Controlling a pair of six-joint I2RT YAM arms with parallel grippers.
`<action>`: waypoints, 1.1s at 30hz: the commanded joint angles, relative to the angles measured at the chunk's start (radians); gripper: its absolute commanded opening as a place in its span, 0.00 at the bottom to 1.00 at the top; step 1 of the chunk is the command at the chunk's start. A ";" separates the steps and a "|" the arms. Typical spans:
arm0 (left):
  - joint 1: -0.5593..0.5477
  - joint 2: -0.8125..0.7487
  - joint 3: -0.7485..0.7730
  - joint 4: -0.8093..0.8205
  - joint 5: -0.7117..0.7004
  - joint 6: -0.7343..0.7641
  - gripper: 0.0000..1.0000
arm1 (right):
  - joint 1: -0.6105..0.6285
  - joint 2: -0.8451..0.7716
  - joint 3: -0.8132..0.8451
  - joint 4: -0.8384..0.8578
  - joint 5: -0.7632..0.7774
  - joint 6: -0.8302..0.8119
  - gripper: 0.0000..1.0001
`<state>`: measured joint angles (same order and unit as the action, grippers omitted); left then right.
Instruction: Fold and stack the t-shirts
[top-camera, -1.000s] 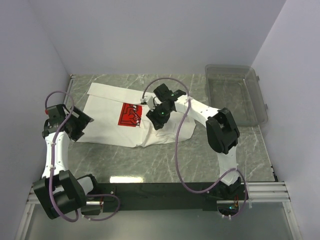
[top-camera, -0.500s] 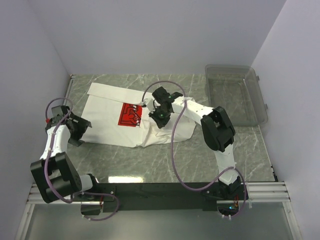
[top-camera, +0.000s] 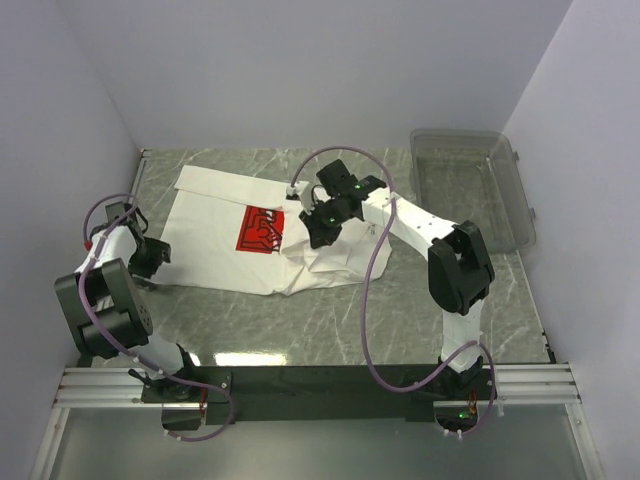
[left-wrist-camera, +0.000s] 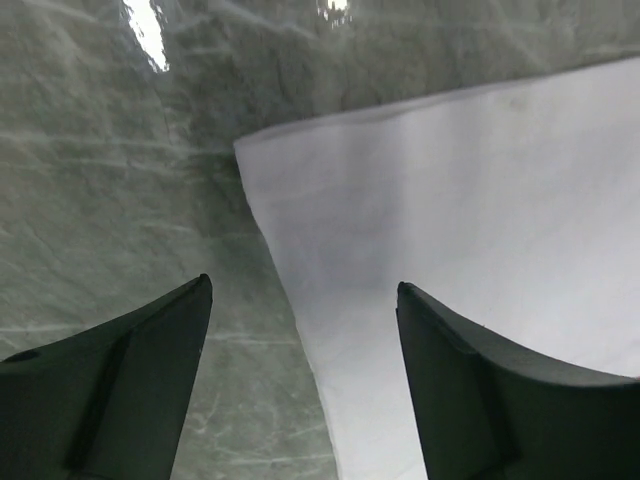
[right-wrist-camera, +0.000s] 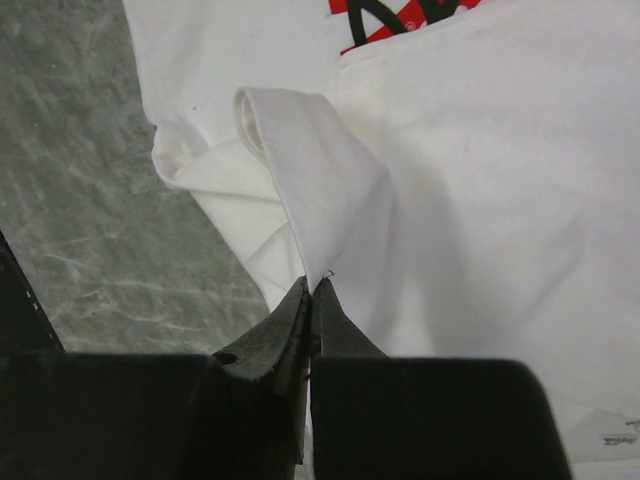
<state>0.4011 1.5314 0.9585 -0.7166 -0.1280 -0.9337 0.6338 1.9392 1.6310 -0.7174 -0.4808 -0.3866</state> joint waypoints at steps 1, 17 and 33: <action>0.008 0.019 0.046 -0.015 -0.074 -0.020 0.79 | -0.011 -0.029 -0.022 0.027 -0.062 0.014 0.00; 0.036 0.188 0.051 0.065 -0.081 -0.007 0.07 | -0.054 -0.028 0.041 -0.040 -0.123 0.000 0.00; 0.036 -0.001 0.157 0.043 0.021 -0.002 0.01 | -0.273 -0.190 0.099 -0.381 -0.346 -0.413 0.00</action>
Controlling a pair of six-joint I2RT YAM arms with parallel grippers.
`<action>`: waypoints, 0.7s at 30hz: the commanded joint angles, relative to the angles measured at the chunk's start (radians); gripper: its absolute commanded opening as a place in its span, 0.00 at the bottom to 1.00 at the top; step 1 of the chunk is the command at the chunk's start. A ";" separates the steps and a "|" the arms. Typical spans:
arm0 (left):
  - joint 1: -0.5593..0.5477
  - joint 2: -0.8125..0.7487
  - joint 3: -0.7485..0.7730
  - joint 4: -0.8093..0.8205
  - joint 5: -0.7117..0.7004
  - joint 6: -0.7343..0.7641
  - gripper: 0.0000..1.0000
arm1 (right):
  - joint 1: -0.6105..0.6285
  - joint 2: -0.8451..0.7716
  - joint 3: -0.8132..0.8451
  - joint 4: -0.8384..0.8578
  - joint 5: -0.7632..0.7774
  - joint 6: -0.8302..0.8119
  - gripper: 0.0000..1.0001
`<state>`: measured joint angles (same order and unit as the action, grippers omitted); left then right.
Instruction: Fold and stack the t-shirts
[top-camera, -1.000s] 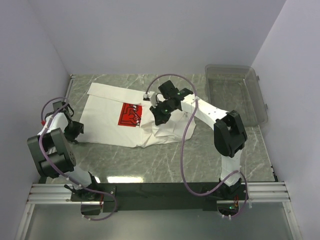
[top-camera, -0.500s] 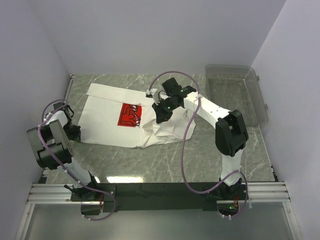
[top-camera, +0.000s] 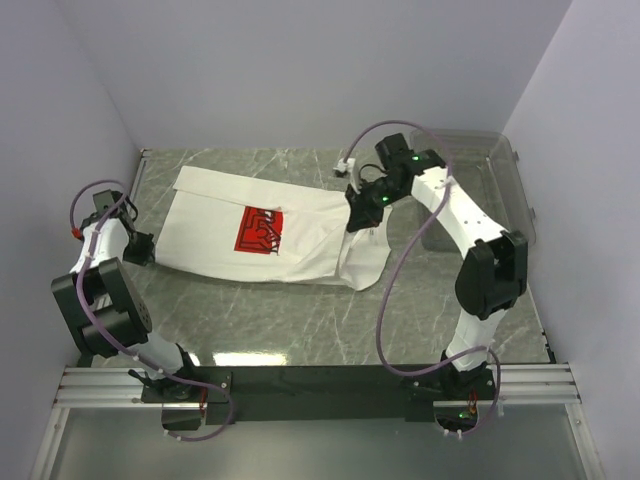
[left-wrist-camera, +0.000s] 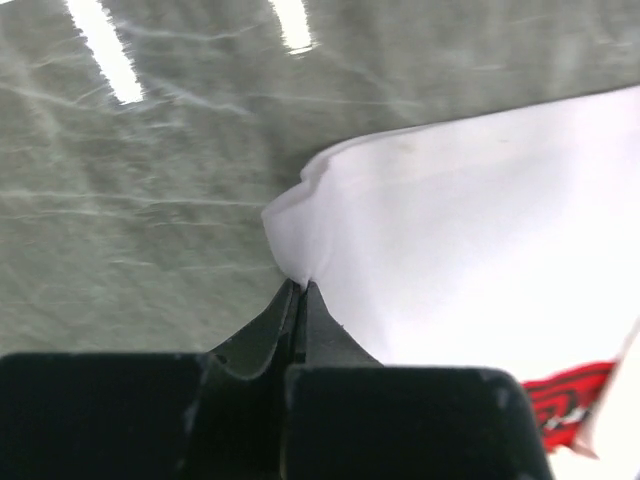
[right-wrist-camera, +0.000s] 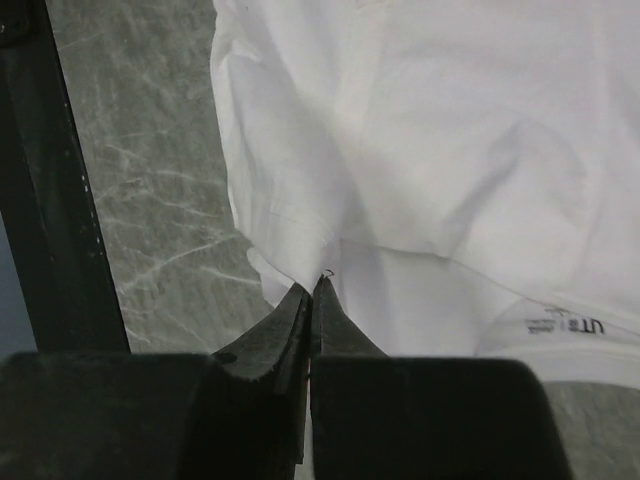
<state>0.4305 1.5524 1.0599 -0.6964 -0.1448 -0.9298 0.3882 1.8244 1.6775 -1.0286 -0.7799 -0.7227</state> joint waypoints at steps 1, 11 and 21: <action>0.007 -0.017 0.066 0.023 0.050 -0.003 0.01 | -0.038 -0.080 0.054 -0.074 -0.042 -0.075 0.00; 0.005 0.107 0.205 0.054 0.136 0.012 0.01 | -0.081 -0.125 0.036 -0.082 -0.018 -0.084 0.00; -0.047 0.276 0.379 0.032 0.197 0.069 0.01 | -0.112 -0.157 -0.021 0.067 0.044 0.089 0.00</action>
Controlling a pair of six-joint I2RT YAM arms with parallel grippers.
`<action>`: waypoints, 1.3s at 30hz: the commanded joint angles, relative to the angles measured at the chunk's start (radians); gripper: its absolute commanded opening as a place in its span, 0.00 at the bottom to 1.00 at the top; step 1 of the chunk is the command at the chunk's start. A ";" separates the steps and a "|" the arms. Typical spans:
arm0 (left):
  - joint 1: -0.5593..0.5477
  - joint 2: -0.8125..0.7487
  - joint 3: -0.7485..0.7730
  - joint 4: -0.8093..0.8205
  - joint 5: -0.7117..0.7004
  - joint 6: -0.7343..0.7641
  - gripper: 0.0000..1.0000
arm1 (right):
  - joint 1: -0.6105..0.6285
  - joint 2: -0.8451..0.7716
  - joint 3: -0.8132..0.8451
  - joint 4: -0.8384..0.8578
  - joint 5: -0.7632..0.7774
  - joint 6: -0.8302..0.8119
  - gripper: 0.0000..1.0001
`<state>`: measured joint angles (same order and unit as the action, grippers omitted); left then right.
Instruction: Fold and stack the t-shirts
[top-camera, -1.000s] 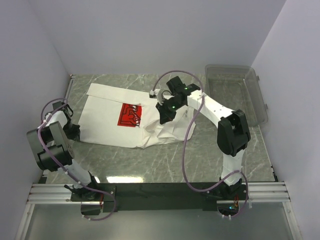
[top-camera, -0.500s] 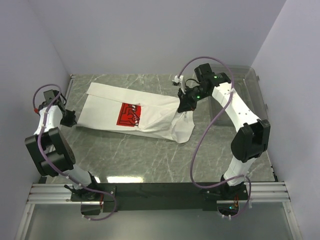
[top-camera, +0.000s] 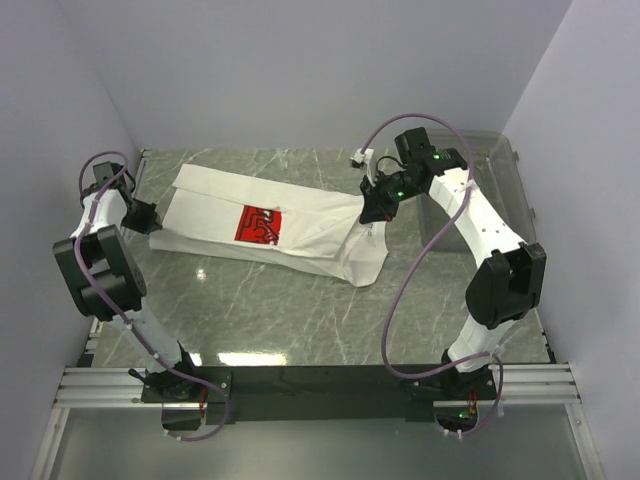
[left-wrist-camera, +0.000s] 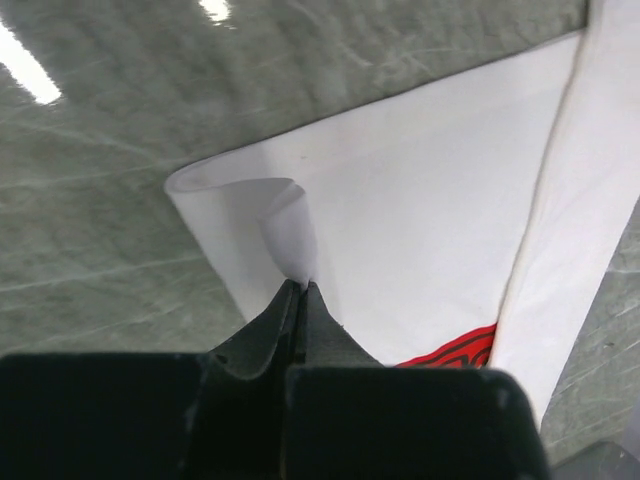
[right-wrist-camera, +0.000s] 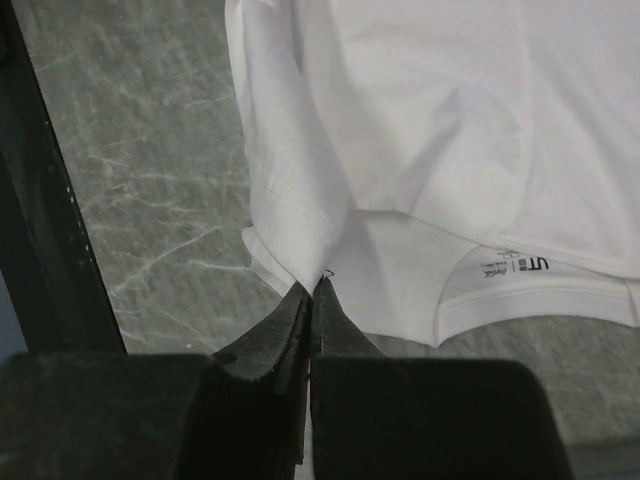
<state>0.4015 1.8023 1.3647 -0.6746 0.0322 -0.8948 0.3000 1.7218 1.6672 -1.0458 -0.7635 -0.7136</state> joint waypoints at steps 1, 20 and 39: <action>-0.021 0.037 0.088 0.007 0.018 0.036 0.01 | -0.025 -0.054 -0.011 0.096 0.035 0.094 0.00; -0.095 0.325 0.415 -0.094 -0.009 0.096 0.01 | -0.032 0.162 0.160 0.156 0.162 0.282 0.00; -0.109 0.404 0.473 -0.103 -0.029 0.097 0.01 | -0.009 0.305 0.308 0.211 0.213 0.407 0.00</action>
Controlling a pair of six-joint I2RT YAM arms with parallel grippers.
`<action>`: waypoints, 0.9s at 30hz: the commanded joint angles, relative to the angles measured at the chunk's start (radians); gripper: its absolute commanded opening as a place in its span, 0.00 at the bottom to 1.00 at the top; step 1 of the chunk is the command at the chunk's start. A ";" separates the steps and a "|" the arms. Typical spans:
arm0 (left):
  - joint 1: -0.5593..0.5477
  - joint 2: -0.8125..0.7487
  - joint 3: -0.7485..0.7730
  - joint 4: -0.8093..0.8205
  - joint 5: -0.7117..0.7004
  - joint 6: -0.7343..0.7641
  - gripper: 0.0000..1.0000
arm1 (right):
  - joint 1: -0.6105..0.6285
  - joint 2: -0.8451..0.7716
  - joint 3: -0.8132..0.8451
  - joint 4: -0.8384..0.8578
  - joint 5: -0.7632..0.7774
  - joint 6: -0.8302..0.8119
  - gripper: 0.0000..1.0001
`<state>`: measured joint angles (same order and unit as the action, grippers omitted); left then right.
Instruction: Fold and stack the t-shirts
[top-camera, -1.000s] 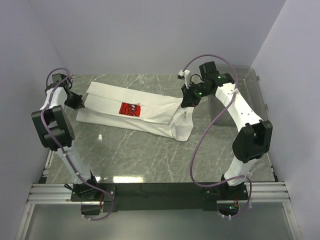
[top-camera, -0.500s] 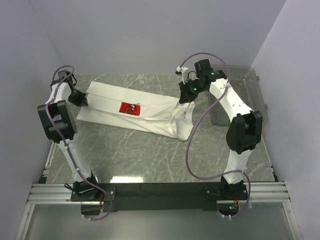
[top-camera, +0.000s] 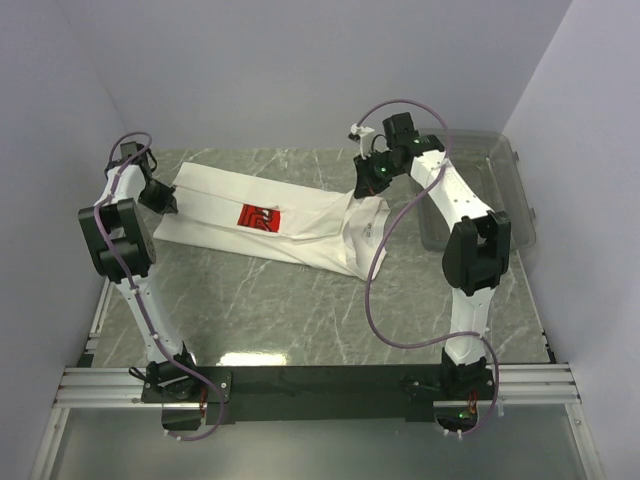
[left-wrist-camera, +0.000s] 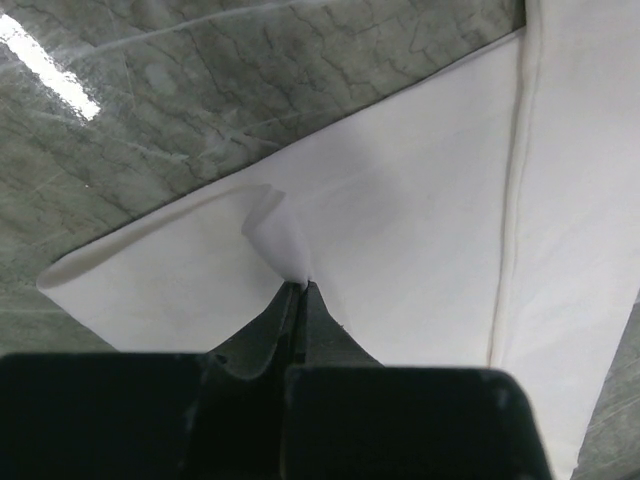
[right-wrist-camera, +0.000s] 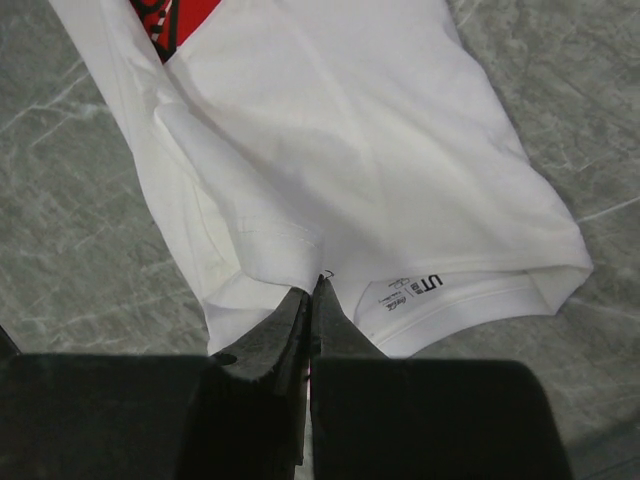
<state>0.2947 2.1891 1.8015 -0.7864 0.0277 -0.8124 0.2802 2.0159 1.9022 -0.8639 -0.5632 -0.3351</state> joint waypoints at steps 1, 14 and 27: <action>-0.002 0.018 0.039 0.009 -0.023 0.013 0.01 | 0.014 0.017 0.081 0.034 0.028 0.040 0.00; -0.009 0.043 0.042 0.013 -0.025 0.010 0.01 | 0.060 0.113 0.146 0.083 0.126 0.114 0.00; -0.011 0.041 0.036 0.019 -0.025 0.009 0.01 | 0.079 0.211 0.193 0.155 0.290 0.196 0.00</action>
<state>0.2897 2.2379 1.8015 -0.7826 0.0208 -0.8127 0.3584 2.2154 2.0438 -0.7582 -0.3294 -0.1623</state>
